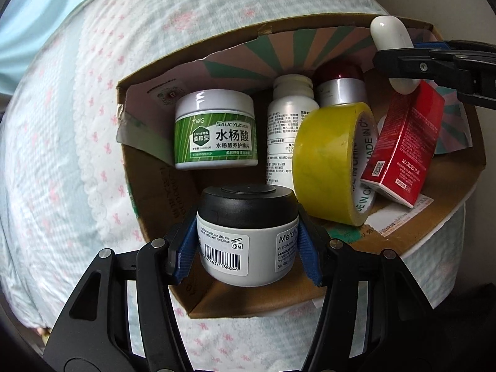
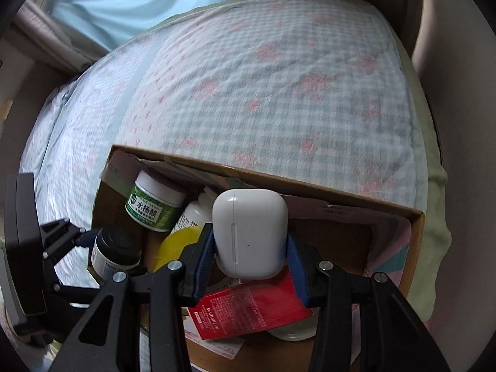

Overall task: Organize rigid objects
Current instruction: 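Lower both held items into the box and open both tools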

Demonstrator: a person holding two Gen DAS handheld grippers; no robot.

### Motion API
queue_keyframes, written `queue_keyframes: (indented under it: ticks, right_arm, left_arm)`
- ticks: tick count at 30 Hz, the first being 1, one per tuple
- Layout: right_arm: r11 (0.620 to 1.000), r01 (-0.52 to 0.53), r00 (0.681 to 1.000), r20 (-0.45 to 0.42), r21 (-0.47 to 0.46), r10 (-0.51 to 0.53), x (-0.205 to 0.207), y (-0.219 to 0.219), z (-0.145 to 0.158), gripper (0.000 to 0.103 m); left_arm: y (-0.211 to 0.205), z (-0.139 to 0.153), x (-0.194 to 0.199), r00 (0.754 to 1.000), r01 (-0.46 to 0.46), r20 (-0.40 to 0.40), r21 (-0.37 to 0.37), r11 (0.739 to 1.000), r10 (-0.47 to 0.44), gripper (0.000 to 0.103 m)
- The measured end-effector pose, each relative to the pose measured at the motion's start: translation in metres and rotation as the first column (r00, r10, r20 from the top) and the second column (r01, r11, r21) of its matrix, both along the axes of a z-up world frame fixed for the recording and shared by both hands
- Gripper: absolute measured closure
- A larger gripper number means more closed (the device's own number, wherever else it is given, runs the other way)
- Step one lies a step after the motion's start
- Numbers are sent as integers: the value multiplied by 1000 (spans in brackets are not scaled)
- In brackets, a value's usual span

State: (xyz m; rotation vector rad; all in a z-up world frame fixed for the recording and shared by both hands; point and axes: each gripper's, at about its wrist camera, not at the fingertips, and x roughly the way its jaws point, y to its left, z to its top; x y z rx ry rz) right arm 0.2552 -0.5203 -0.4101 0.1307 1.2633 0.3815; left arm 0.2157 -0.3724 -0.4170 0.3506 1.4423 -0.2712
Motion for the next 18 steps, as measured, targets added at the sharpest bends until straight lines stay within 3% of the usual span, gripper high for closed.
queue_keyframes:
  ticks: [1, 2, 3, 4, 5, 8, 18]
  right_arm:
    - [1000, -1, 1000, 1, 2, 1, 0, 0, -1, 60]
    - [1000, 5, 1000, 5, 2, -5, 0, -2, -1, 46]
    - [1000, 17, 1000, 10, -4, -17, 0, -4, 0, 35]
    - [999, 31, 999, 15, -19, -31, -1, -5, 1, 10]
    - [998, 51, 999, 17, -34, -51, -2, -9, 3, 0]
    - [996, 82, 997, -10, -44, -83, -6, -19, 4, 0]
    - [984, 172, 985, 31, -37, -171, -25, -37, 14, 0]
  left_arm:
    - [-1, 2, 0, 1000, 4, 7, -3, 1000, -4, 31]
    - [-2, 4, -1, 1000, 9, 19, -6, 1000, -8, 6]
    - [-3, 9, -1, 999, 13, 36, -12, 1000, -12, 0]
    - [-3, 13, -2, 999, 16, 51, -24, 1000, -15, 0]
    - [-2, 17, -3, 998, 20, 55, -30, 999, -18, 0]
    - [1, 23, -6, 998, 26, 57, -25, 999, -25, 0]
    - [26, 37, -21, 999, -16, 45, -61, 998, 18, 0]
